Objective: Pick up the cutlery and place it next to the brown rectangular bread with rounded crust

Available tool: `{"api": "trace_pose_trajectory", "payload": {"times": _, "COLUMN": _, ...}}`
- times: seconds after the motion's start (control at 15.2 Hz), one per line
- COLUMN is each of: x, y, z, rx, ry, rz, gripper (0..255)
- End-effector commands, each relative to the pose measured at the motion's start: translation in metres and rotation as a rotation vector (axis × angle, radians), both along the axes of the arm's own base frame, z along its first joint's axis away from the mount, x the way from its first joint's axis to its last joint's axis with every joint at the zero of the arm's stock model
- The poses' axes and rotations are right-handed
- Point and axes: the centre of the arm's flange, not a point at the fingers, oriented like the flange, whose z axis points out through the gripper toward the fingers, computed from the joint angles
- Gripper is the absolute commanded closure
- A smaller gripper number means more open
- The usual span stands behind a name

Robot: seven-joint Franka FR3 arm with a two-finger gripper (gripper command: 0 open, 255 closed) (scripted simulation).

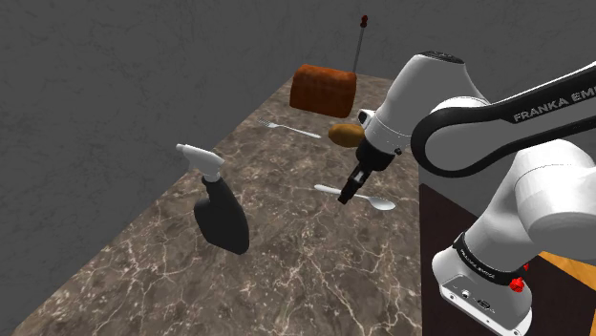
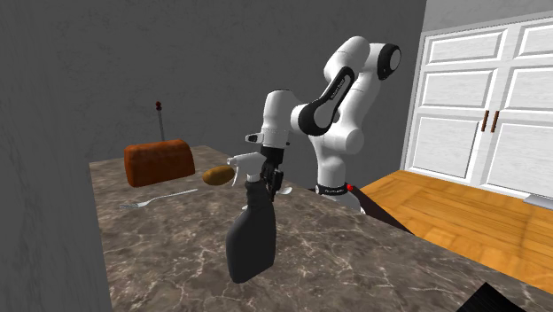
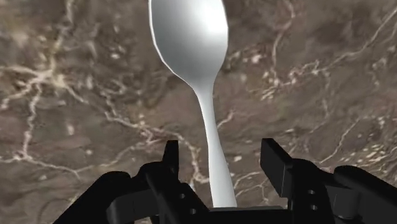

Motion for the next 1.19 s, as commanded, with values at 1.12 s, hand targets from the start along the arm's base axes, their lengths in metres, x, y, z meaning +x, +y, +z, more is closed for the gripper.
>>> {"api": "trace_pose_trajectory", "payload": {"times": 1.12, "x": 0.0, "y": 0.0, "z": 0.047, "rx": 0.0, "ry": 0.0, "rz": 0.0, "gripper": 255}}
